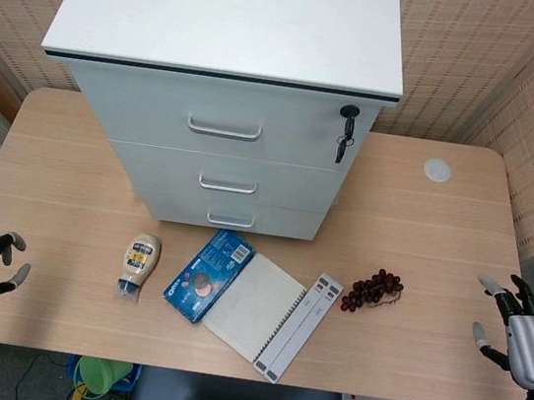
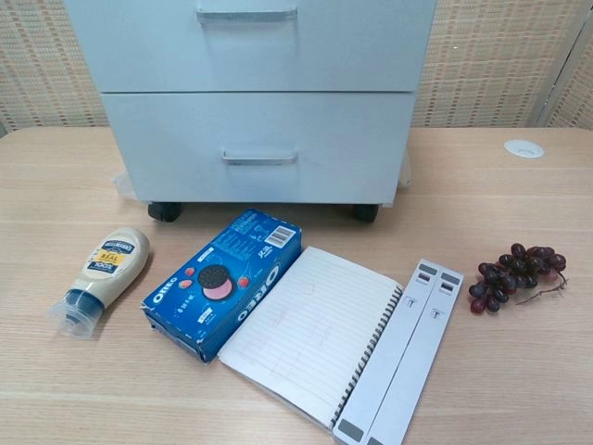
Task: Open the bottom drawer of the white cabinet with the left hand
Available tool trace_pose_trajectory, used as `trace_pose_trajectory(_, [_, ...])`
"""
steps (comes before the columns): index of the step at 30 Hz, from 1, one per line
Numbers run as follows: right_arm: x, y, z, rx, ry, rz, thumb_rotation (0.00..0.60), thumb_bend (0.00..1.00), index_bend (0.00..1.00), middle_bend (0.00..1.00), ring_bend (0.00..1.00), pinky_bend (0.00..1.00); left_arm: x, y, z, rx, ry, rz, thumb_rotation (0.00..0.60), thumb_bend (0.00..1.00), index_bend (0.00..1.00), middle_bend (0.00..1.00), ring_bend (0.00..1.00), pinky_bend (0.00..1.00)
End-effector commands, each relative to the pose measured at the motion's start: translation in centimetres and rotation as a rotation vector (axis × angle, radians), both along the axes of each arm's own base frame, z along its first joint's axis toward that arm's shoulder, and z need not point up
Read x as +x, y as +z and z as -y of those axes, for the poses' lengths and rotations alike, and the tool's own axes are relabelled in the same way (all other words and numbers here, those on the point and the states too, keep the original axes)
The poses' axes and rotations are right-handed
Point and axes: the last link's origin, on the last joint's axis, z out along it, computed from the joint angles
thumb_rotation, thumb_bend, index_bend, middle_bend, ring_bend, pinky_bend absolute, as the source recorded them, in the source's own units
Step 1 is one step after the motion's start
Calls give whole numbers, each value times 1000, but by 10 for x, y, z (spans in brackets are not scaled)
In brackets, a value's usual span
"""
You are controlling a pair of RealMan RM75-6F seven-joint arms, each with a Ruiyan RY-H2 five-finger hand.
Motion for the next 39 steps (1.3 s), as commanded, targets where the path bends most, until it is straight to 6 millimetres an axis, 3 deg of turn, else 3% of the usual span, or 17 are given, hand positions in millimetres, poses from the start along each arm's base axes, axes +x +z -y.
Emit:
trace_pose_trajectory(1, [0, 0, 0, 0, -1, 0, 600, 345, 178, 302, 178, 223, 0, -1, 0, -2, -1, 0, 600, 281, 462, 626, 512, 464])
trace_pose_trajectory(14, [0, 2, -1, -6, 0, 0, 600, 346, 178, 302, 178, 223, 11, 1, -10, -35, -74, 42, 600, 281, 461, 626, 538, 476])
trace_pose_trajectory(21, [1, 1, 1, -1, 7, -1, 600, 346, 178, 302, 178, 223, 34, 3, -26, -88, -183, 99, 600, 281, 445, 635, 607, 724])
trace_pose_trajectory(27, [2, 0, 3, 5, 9, -2, 600, 346, 178, 302, 178, 223, 60, -5, -40, -170, -270, 170, 600, 281, 429, 745, 737, 895])
trace_pose_trajectory(34, [1, 2, 3, 2, 7, -4, 600, 346, 178, 302, 178, 223, 90, -16, -58, -234, -365, 216, 600, 284, 368, 823, 817, 975])
trace_pose_trajectory(39, [0, 1, 3, 6, 0, -3, 600, 346, 178, 302, 178, 223, 108, -29, -66, -289, -408, 249, 600, 340, 339, 860, 850, 1000])
